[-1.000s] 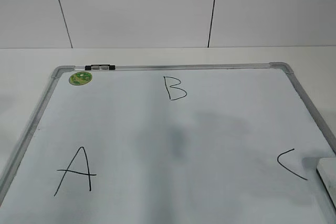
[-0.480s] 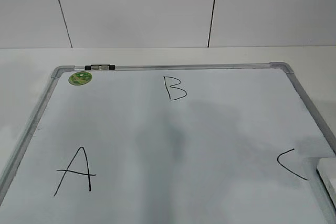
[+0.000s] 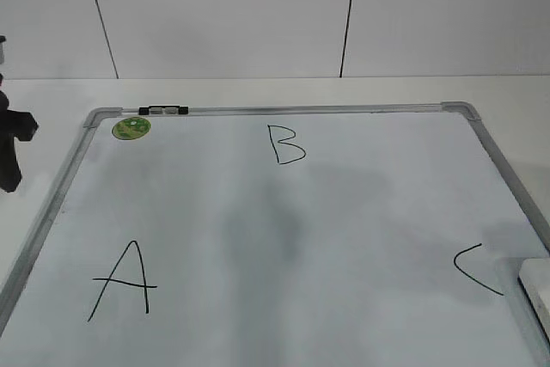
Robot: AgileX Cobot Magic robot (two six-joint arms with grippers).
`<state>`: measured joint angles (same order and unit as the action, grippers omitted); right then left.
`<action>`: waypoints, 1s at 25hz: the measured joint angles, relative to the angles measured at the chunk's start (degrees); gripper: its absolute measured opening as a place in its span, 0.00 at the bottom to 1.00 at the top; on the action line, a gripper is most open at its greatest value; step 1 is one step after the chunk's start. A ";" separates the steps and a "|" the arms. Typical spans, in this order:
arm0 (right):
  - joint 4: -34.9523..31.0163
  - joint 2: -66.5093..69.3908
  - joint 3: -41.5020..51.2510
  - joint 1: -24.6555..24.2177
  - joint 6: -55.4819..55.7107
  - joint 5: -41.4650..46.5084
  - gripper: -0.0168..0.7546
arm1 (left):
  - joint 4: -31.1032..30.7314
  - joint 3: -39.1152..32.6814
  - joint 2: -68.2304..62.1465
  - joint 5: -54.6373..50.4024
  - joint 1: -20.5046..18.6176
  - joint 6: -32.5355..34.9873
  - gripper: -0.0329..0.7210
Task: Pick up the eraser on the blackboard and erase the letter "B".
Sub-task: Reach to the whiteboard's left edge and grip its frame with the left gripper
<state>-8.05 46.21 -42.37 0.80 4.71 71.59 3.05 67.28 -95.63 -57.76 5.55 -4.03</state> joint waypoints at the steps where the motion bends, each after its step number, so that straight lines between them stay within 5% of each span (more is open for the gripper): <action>1: 0.00 0.00 0.00 0.00 0.00 0.00 0.78 | 0.24 0.46 -1.38 0.46 0.00 0.00 0.45; 19: 0.00 0.00 0.00 0.00 0.00 0.00 0.78 | 2.35 1.41 -13.36 7.45 0.00 0.00 0.45; 25: 0.00 0.00 0.00 0.00 0.00 0.00 0.78 | 2.35 1.41 -13.59 8.51 0.00 0.00 0.37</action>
<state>-8.05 46.21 -42.37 0.80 4.71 71.59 5.40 68.69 -109.22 -49.26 5.55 -4.03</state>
